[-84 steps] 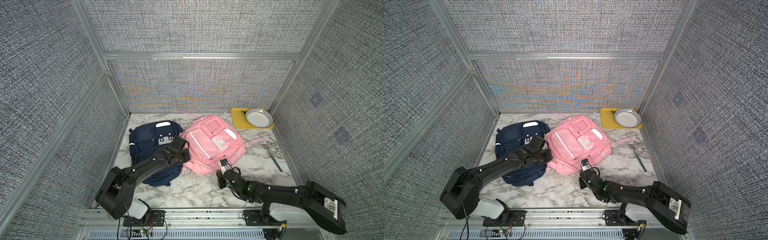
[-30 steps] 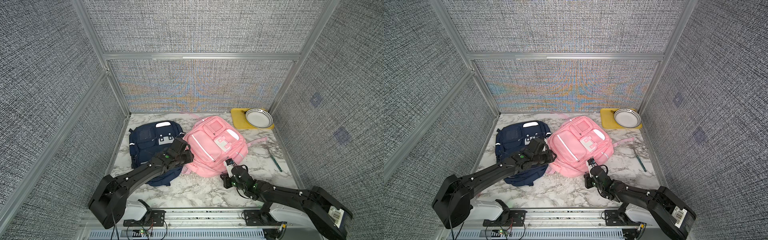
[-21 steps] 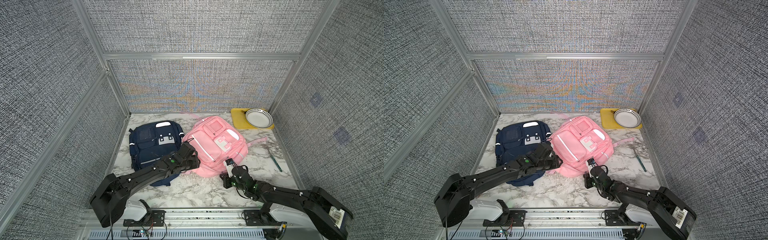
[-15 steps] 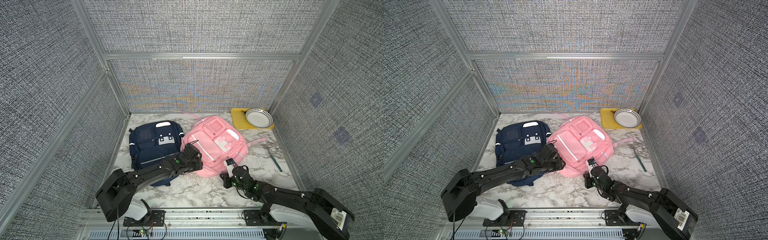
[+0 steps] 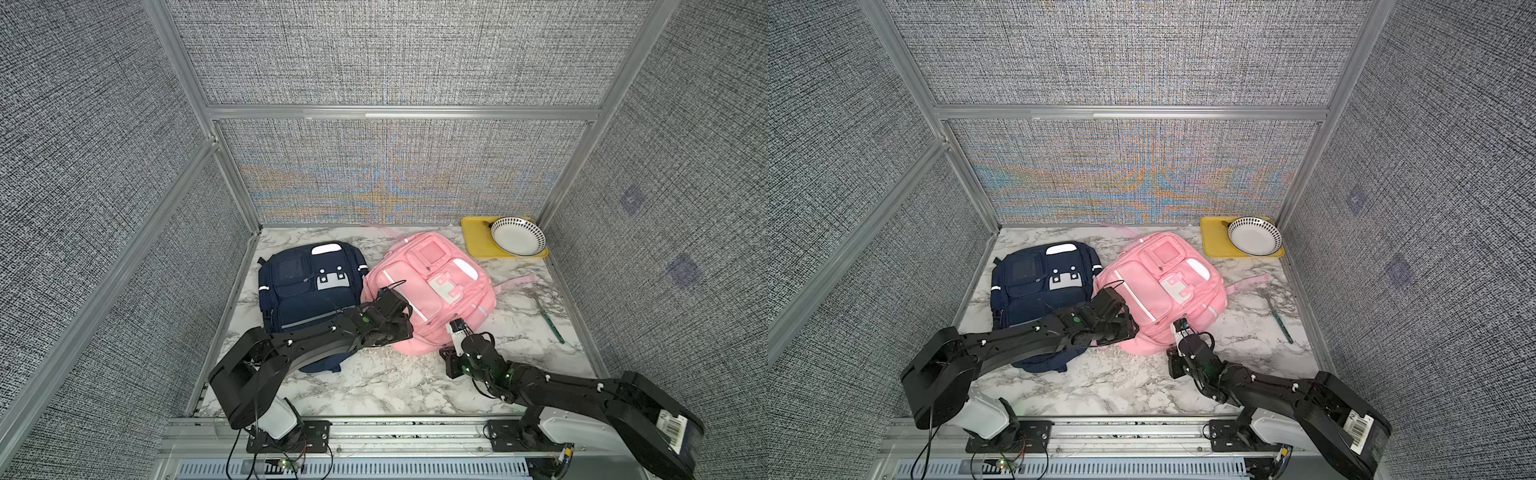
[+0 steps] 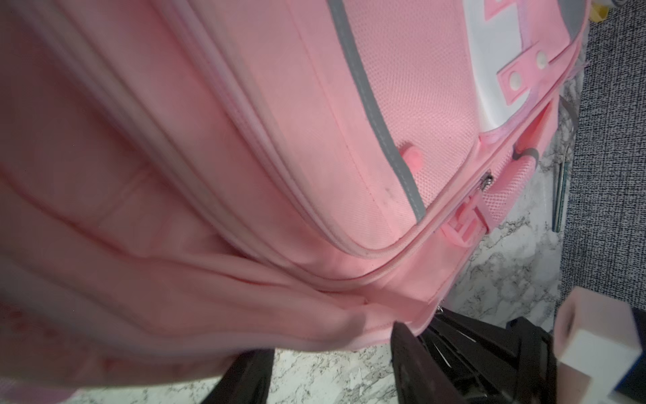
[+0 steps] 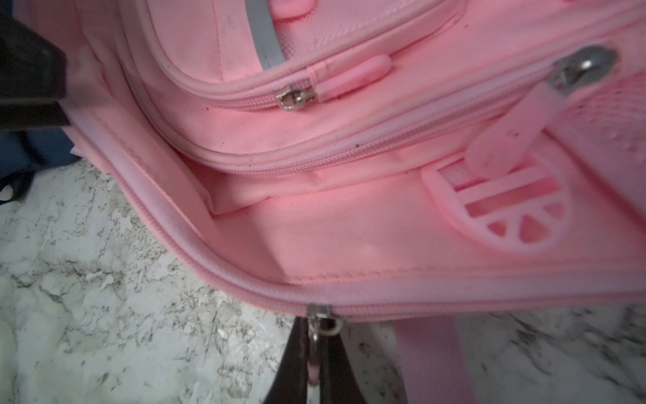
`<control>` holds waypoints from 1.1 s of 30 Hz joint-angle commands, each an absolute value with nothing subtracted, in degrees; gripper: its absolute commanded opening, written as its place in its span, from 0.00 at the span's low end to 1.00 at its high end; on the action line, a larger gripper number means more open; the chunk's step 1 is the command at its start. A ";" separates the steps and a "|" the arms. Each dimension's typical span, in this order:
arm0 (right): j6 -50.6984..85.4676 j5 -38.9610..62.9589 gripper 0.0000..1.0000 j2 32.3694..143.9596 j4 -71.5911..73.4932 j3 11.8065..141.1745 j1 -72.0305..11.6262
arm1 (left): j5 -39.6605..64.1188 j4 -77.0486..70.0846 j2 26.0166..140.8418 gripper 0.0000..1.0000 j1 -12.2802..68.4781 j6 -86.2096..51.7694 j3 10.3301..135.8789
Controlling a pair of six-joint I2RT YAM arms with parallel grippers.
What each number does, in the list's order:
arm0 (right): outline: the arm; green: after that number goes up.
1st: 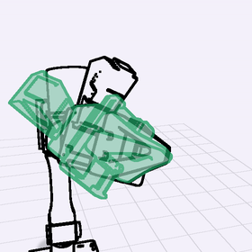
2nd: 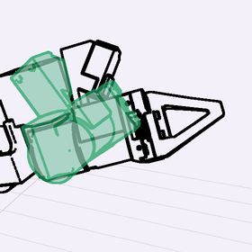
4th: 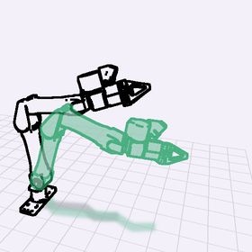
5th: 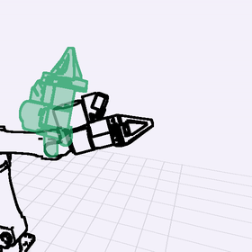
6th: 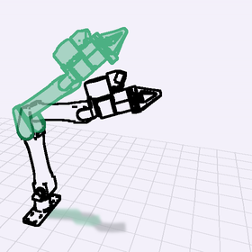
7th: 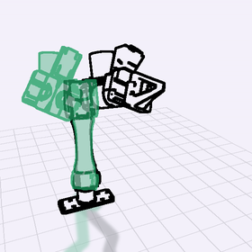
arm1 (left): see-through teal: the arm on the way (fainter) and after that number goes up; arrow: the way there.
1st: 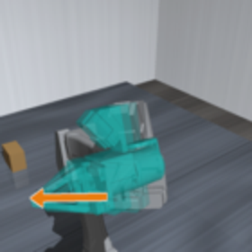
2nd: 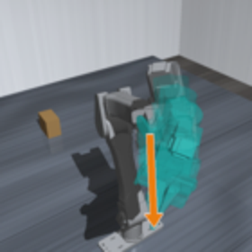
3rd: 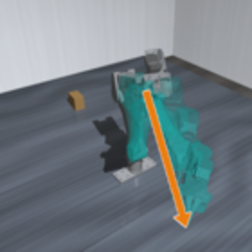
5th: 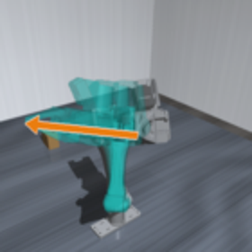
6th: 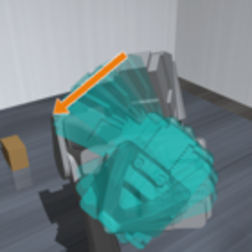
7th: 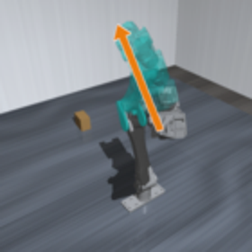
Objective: Zip up the backpack
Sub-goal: Zip the zipper on the backpack.
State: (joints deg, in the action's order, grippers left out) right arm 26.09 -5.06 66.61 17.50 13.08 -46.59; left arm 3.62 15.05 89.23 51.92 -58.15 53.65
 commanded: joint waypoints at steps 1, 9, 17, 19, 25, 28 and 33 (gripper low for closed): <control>25.14 -6.00 0.00 67.41 18.29 14.34 -47.65 | 3.91 16.87 90.07 0.57 51.69 -57.77 53.92; 25.97 -6.92 0.00 69.13 18.63 14.52 -48.51 | 1.16 19.20 91.61 0.16 51.07 -55.40 55.83; 26.55 -9.03 0.00 68.77 16.58 14.25 -48.61 | -2.68 19.51 85.86 0.01 48.83 -55.32 52.29; 26.41 -9.35 0.00 69.06 16.00 14.35 -48.58 | -2.54 19.43 85.01 0.00 48.17 -55.03 51.65; 25.31 -9.61 0.00 70.43 13.89 15.47 -48.58 | -0.32 18.63 83.27 0.00 46.18 -53.82 50.30; 25.16 -9.36 0.00 71.49 12.71 16.63 -48.47 | 0.72 18.63 82.17 0.00 45.21 -53.00 50.03; 25.14 -9.23 0.00 72.61 11.53 17.86 -48.34 | 1.64 19.01 79.20 0.00 43.56 -51.97 49.09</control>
State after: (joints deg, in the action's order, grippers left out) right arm 25.52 -8.64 72.23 14.76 17.41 -48.38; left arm 3.22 18.55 80.64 44.38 -53.71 49.41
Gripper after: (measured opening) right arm 0.088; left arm 0.072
